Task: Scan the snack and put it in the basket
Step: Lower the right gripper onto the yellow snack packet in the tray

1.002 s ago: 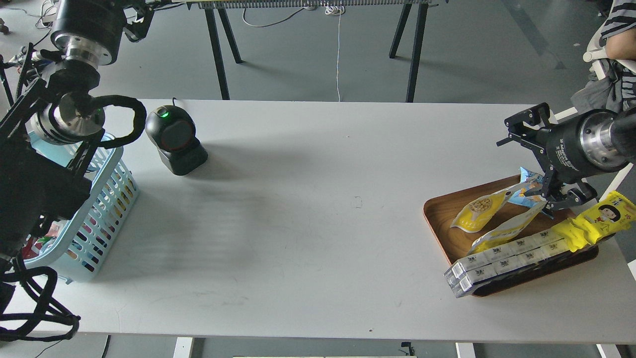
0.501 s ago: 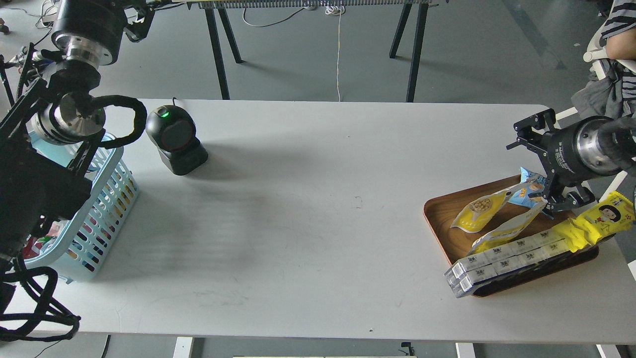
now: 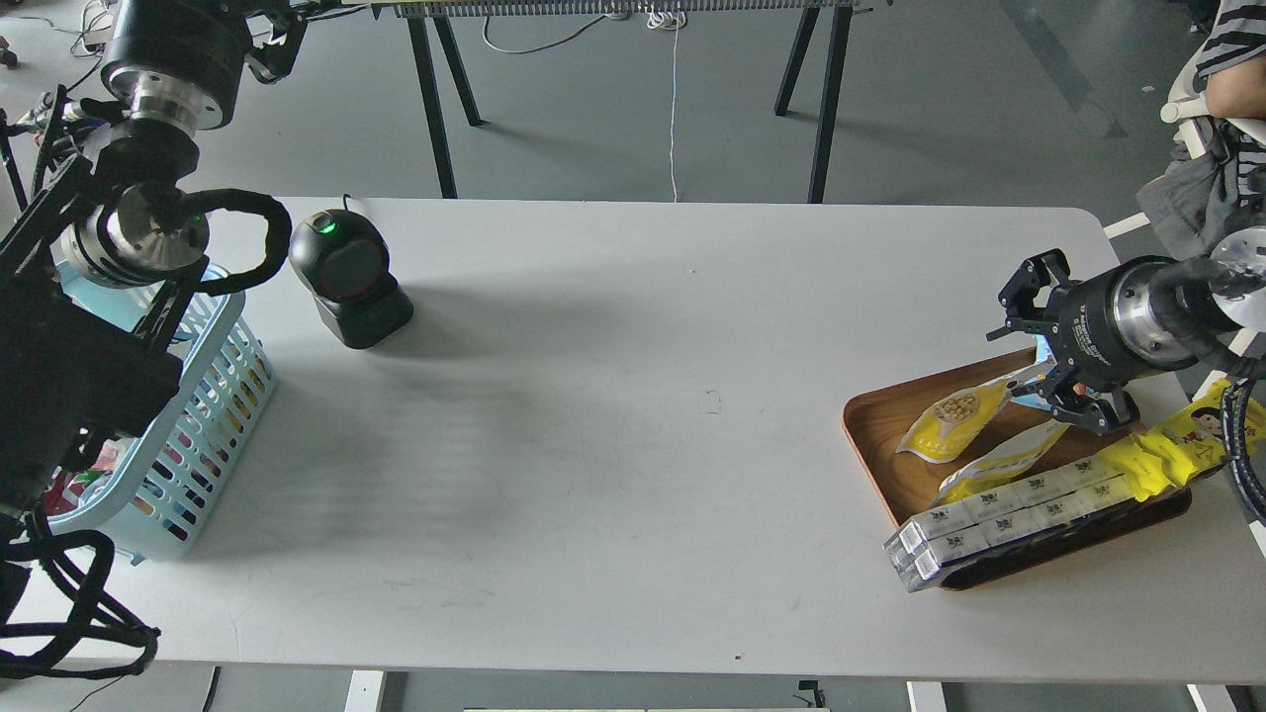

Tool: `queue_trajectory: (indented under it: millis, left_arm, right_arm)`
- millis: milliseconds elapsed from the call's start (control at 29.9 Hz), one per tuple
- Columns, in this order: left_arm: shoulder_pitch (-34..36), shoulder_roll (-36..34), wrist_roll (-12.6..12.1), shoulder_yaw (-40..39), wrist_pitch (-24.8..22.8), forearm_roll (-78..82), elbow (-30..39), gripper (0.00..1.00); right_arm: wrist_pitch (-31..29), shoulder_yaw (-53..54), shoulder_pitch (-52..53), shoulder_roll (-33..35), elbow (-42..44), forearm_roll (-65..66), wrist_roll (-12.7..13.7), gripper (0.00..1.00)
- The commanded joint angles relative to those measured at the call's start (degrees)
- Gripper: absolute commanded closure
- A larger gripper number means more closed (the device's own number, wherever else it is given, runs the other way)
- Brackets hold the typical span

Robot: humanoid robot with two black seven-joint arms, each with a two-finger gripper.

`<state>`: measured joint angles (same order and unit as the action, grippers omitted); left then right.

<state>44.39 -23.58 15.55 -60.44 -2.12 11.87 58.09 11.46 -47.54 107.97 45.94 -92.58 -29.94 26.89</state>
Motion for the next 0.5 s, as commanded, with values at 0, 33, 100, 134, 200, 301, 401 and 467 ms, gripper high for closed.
queue_trajectory:
  millis: [0, 33, 100, 134, 200, 301, 401, 467]
  left_arm:
    - [0.0, 0.0, 0.1, 0.1, 0.0, 0.0, 0.0, 0.00]
    - [0.0, 0.0, 0.1, 0.1, 0.0, 0.0, 0.0, 0.00]
    - [0.0, 0.0, 0.1, 0.0, 0.0, 0.0, 0.0, 0.00]
    - [0.0, 0.0, 0.1, 0.0, 0.0, 0.0, 0.0, 0.00]
    - [-0.1, -0.1, 0.1, 0.0, 0.1, 0.0, 0.0, 0.00]
    - [-0.1, 0.0, 0.1, 0.0, 0.4, 0.0, 0.0, 0.00]
    - [-0.1, 0.0, 0.2, 0.0, 0.4, 0.0, 0.0, 0.00]
    - [0.0, 0.0, 0.2, 0.0, 0.4, 0.0, 0.0, 0.00]
  right_arm:
    - [0.1, 0.0, -0.1, -0.2, 0.0, 0.1, 0.0, 0.88]
    - [0.1, 0.0, -0.2, -0.2, 0.1, 0.2, 0.0, 0.96]
    - [0.1, 0.0, -0.3, -0.1, 0.2, 0.3, 0.0, 1.00]
    - [0.2, 0.1, -0.5, 0.0, 0.2, 0.3, 0.0, 1.00]
    - [0.2, 0.1, -0.4, 0.3, 0.6, 0.3, -0.1, 1.00]
    - [0.1, 0.3, -0.3, 0.7, 0.5, 0.4, -0.1, 1.00]
    - [0.1, 1.2, -0.3, 1.3, 0.5, 0.5, -0.1, 1.00]
    - [0.1, 2.2, -0.3, 2.2, 0.4, 0.5, 0.0, 1.00]
